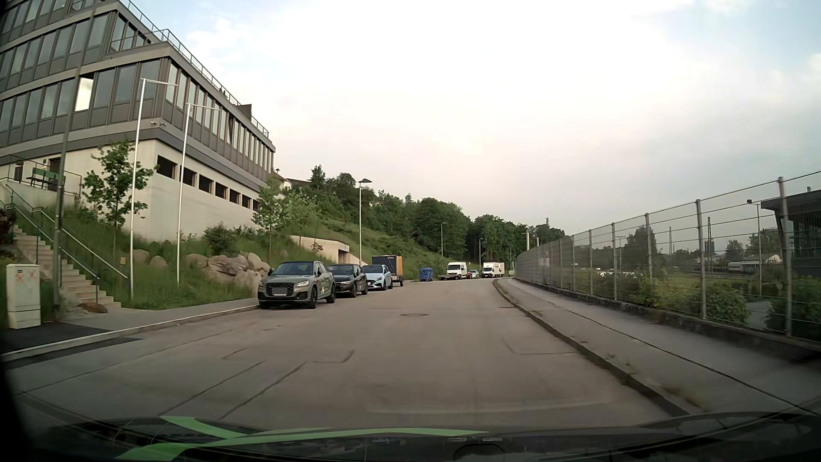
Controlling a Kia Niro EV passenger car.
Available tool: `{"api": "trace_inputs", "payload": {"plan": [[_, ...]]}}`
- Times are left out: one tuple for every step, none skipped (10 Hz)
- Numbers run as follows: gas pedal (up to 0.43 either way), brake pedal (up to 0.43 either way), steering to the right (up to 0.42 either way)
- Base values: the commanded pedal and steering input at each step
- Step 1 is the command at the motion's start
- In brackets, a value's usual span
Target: Follow the waypoints while adhering to traffic rules and regulations
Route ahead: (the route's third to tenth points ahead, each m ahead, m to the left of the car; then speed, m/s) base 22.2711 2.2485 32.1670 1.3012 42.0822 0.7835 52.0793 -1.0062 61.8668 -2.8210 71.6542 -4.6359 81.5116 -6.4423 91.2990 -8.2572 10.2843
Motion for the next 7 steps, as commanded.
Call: {"api": "trace_inputs", "payload": {"plan": [[0.079,0.0,0.015],[0.079,0.0,0.015],[0.079,0.0,0.014],[0.079,0.0,0.014],[0.079,0.0,0.013],[0.079,0.0,0.011],[0.079,0.0,0.009]]}}
